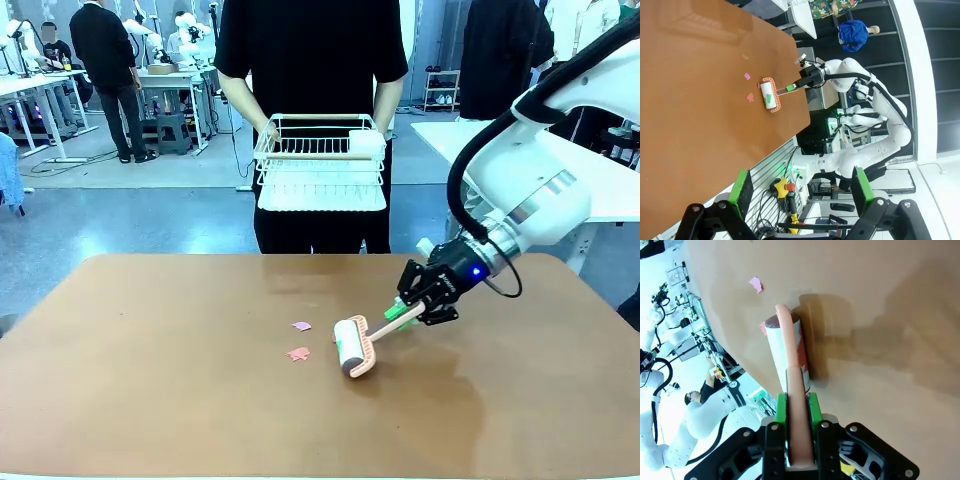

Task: Clean the table.
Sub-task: Clean the table with the Lint Roller when the human lifts the Dish drying rack.

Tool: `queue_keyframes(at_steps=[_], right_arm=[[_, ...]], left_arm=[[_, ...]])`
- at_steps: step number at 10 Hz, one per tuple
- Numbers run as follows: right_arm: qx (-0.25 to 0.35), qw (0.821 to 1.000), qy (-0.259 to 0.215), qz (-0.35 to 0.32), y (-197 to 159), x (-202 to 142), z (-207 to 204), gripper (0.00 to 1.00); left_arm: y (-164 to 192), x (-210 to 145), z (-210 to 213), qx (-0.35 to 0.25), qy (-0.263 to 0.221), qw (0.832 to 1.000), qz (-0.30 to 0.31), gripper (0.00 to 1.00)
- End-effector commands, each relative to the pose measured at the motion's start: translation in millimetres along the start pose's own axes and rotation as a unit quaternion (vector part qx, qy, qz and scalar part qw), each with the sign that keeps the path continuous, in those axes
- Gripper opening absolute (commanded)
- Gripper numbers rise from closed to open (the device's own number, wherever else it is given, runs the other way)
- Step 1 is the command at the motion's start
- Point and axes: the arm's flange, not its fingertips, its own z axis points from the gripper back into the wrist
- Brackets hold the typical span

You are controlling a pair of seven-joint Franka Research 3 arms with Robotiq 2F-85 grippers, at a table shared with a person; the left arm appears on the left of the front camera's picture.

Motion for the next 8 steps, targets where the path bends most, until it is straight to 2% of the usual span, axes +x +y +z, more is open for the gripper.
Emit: queue_keyframes(at_steps=[1,3,5,6,8], right_arm=[[-0.066,0.995,-0.077,-0.026,-7.9,18.6,-41.3,0.21],[-0.056,0.995,-0.083,-0.012,14.5,27.4,-63.1,0.21],[-0.086,0.995,-0.041,0.02,41.9,36.5,-101.0,0.21],[-0.111,0.993,-0.038,0.025,47.7,41.8,-116.0,0.21],[-0.095,0.994,-0.041,0.028,61.5,50.2,-147.1,0.21]], left_arm=[[0.9,-1.2,2.7,-0.01,-0.002,1.0,-0.011,1.0],[0.9,-1.2,2.7,-0.01,-0.002,1.0,-0.011,1.0],[0.9,-1.2,2.7,-0.01,-0.002,1.0,-0.011,1.0],[0.9,-1.2,2.7,-0.01,-0.002,1.0,-0.011,1.0],[0.9,-1.2,2.7,-0.01,-0.002,1.0,-0.011,1.0]])
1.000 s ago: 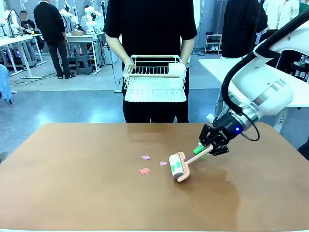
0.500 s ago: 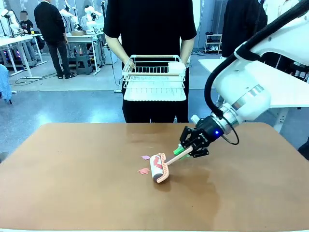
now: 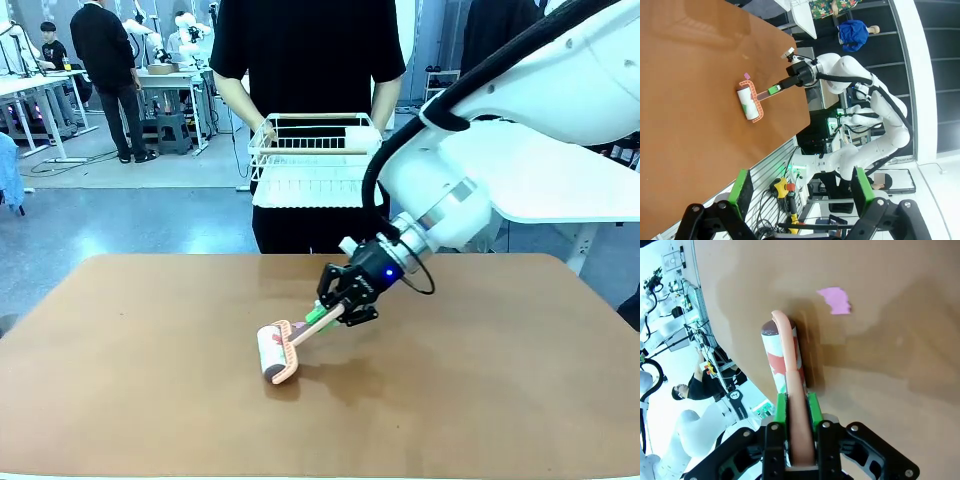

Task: Clean the table.
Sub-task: Clean the table with the Lint Roller when the human lifts the Dish drying rack.

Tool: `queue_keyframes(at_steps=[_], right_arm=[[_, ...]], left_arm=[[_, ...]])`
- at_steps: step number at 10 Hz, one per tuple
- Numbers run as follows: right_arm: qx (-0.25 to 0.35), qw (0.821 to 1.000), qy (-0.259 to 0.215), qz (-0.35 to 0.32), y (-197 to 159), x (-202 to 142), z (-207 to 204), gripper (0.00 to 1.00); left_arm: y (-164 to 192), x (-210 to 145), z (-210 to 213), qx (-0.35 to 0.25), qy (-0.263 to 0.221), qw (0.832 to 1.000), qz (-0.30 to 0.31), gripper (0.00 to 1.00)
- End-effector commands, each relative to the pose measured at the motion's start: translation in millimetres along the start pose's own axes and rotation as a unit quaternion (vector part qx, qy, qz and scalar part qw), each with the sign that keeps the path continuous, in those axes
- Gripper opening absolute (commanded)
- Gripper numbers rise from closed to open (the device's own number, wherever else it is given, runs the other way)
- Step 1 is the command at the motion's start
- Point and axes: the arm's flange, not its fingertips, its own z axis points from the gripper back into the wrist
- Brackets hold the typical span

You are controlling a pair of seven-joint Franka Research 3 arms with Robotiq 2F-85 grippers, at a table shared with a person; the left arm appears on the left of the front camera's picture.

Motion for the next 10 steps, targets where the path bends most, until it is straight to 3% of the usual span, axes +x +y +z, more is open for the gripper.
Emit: queue_keyframes(at_steps=[1,3,4,8,10], right_arm=[[-0.073,0.996,-0.059,-0.01,-23.6,28.9,-42.4,0.21],[-0.058,0.997,-0.043,0.0,-10.6,22.9,-42.1,0.21],[-0.059,0.996,-0.058,0.017,1.4,14.4,-31.6,0.21],[-0.034,0.987,-0.138,0.072,57.7,-16.9,62.0,0.21],[-0.04,0.983,-0.174,0.046,48.8,-29.3,114.3,0.21]], left_arm=[[0.9,-1.2,2.7,-0.01,-0.002,1.0,-0.011,1.0],[0.9,-1.2,2.7,-0.01,-0.002,1.0,-0.011,1.0],[0.9,-1.2,2.7,-0.01,-0.002,1.0,-0.011,1.0],[0.9,-1.2,2.7,-0.01,-0.002,1.0,-0.011,1.0],[0.9,-1.2,2.7,-0.01,-0.002,1.0,-0.011,1.0]])
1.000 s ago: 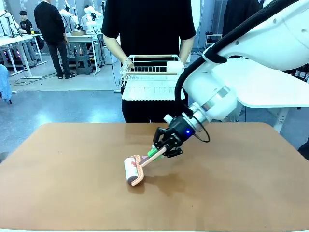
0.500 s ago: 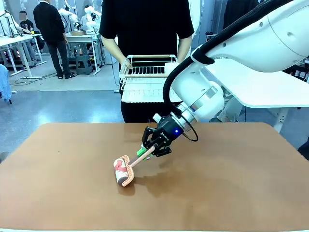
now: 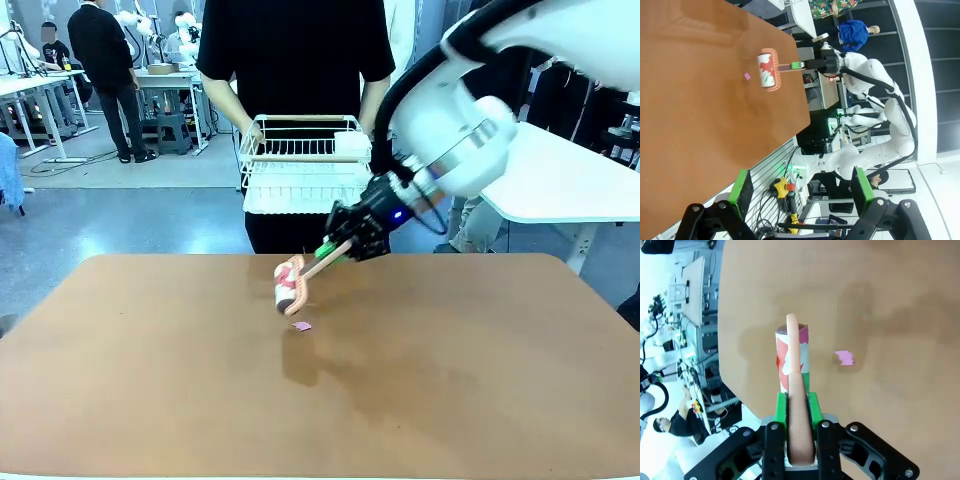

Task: Clean the table.
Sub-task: Clean the table with the Lint Roller when the human lifts the Dish drying rack.

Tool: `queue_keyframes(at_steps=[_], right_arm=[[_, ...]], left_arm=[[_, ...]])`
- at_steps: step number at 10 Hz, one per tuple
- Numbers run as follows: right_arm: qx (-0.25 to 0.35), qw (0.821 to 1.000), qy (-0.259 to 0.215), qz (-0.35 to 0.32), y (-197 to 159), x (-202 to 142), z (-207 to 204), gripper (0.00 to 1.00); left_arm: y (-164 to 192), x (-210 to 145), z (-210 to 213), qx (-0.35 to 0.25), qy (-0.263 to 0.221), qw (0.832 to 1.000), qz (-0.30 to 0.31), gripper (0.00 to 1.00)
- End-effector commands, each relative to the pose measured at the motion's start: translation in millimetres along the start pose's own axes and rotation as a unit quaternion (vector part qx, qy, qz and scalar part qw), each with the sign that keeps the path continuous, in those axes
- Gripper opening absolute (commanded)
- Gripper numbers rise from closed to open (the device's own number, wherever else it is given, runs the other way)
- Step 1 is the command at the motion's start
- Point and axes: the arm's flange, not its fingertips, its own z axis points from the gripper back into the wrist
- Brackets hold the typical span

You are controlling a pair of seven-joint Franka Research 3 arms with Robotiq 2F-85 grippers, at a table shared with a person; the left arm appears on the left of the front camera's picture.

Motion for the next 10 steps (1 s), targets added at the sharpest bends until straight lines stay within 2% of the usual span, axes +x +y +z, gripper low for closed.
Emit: queue_keyframes(at_steps=[1,2,3,4,5,8,9,10], right_arm=[[-0.018,0.999,-0.03,-0.038,-27.9,-19.1,39.4,0.21],[-0.024,0.998,-0.031,-0.051,-48.3,-23.9,62.1,0.21],[-0.028,0.998,-0.013,-0.057,-73.8,-29.7,85.3,0.21],[-0.025,0.997,-0.028,-0.071,-97.2,-33.3,103.4,0.21],[-0.034,0.996,-0.022,-0.076,-117.4,-35.8,114.4,0.21],[-0.058,0.993,0.032,-0.094,-173.6,-33.6,123.2,0.21],[-0.049,0.993,0.024,-0.106,-185.0,-29.3,121.4,0.21],[-0.044,0.992,0.038,-0.109,-193.2,-24.8,115.4,0.21]], left_arm=[[0.9,-1.1,2.6,-0.01,-0.001,1.0,-0.011,1.0],[0.9,-1.1,2.6,-0.01,-0.001,1.0,-0.011,1.0],[0.9,-1.1,2.6,-0.01,-0.001,1.0,-0.011,1.0],[0.9,-1.1,2.6,-0.01,-0.001,1.0,-0.011,1.0],[0.9,-1.1,2.6,-0.01,-0.001,1.0,-0.011,1.0],[0.9,-1.1,2.6,-0.01,-0.001,1.0,-0.011,1.0],[0.9,-1.1,2.6,-0.01,-0.001,1.0,-0.011,1.0],[0.9,-1.1,2.6,-0.01,-0.001,1.0,-0.011,1.0]])
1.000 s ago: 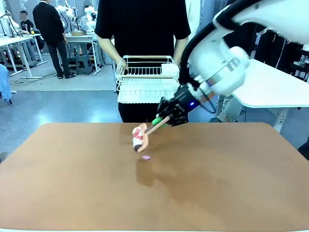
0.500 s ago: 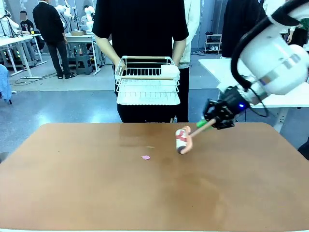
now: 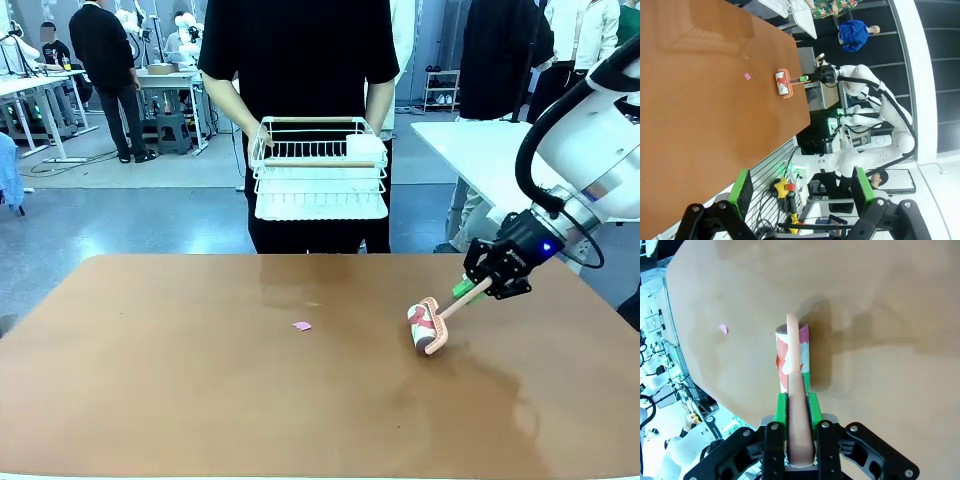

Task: Clean the table.
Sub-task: Clean the table with the Lint Roller when the human lifts the Dish drying rack.

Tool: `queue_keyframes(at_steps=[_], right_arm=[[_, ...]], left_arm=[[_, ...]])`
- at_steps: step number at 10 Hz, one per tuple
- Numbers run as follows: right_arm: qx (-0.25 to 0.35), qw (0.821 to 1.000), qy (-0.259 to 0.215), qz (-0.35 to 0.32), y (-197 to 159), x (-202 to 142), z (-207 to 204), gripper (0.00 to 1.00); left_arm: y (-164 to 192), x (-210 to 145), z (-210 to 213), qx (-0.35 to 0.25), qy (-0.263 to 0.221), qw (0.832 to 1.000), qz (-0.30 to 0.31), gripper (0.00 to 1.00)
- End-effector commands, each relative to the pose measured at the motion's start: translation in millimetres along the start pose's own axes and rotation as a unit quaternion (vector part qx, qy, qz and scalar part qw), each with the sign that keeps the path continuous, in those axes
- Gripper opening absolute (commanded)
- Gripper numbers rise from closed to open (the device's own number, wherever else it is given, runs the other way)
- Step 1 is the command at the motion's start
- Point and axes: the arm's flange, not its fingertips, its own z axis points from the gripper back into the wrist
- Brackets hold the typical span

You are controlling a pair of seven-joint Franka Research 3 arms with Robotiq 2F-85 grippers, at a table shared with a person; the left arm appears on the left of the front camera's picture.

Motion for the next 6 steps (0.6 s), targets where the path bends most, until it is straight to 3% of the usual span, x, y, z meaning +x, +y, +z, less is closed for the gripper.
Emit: queue_keyframes(at_steps=[1,6], right_arm=[[0.014,1.0,0.016,0.012,-1.7,18.4,-7.1,0.21],[0.019,1.0,0.008,0.021,27.3,11.5,-58.5,0.21]], left_arm=[[0.9,-1.1,2.6,-0.01,-0.001,1.0,-0.011,1.0],[0.9,-1.1,2.6,-0.01,-0.001,1.0,-0.011,1.0]])
